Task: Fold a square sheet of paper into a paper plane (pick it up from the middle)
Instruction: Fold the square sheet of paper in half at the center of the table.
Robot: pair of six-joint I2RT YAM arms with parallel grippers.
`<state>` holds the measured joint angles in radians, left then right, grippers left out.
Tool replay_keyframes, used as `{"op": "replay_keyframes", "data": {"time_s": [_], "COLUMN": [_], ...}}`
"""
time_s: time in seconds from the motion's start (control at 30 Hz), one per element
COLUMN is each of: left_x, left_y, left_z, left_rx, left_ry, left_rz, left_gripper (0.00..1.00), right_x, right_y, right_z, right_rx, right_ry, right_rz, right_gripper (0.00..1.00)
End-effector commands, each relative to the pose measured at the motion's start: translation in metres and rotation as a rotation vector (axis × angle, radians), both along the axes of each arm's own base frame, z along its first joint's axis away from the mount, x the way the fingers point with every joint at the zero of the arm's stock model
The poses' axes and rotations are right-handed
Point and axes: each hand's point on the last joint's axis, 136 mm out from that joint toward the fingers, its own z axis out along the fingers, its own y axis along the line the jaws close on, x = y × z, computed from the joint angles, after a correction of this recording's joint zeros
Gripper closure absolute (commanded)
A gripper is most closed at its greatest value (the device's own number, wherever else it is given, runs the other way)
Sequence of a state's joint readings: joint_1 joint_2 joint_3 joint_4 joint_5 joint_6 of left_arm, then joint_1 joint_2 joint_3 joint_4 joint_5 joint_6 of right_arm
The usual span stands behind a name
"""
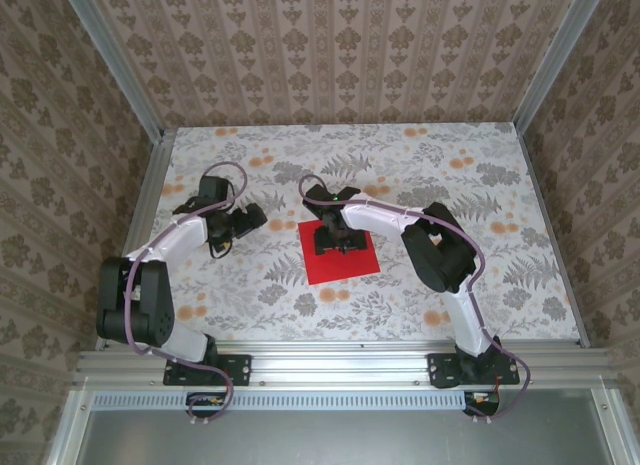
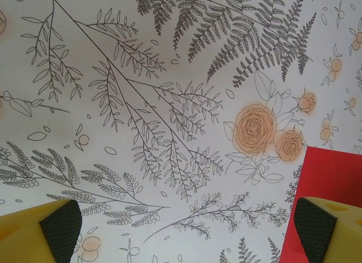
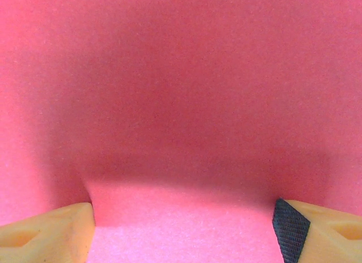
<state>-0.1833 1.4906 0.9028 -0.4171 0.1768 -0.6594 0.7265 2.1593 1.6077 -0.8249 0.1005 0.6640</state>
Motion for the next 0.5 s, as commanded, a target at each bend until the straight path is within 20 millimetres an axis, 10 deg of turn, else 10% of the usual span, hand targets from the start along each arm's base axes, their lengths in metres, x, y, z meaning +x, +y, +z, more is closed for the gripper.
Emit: {"op": "replay_keyframes", "data": {"time_s": [0.0, 0.47], "left_x": [-0.009, -0.012], "left_y": [-0.002, -0.005], "left_z": [-0.007, -0.009], "left_rx": [-0.008, -0.014], "left_ry": [0.041, 0.049], "left_rz": [-0.002, -0.013], "left_gripper": [0.00, 0.00], "right_x": [-0.041, -0.035], "right_y": [-0.036, -0.028], "right_z": [-0.058, -0.052], "right_rx": [-0.148, -0.091], "right_ry": [0.186, 0.148], "right_rz": [-0.008, -0.005], "right_gripper": [0.21, 0.31]}}
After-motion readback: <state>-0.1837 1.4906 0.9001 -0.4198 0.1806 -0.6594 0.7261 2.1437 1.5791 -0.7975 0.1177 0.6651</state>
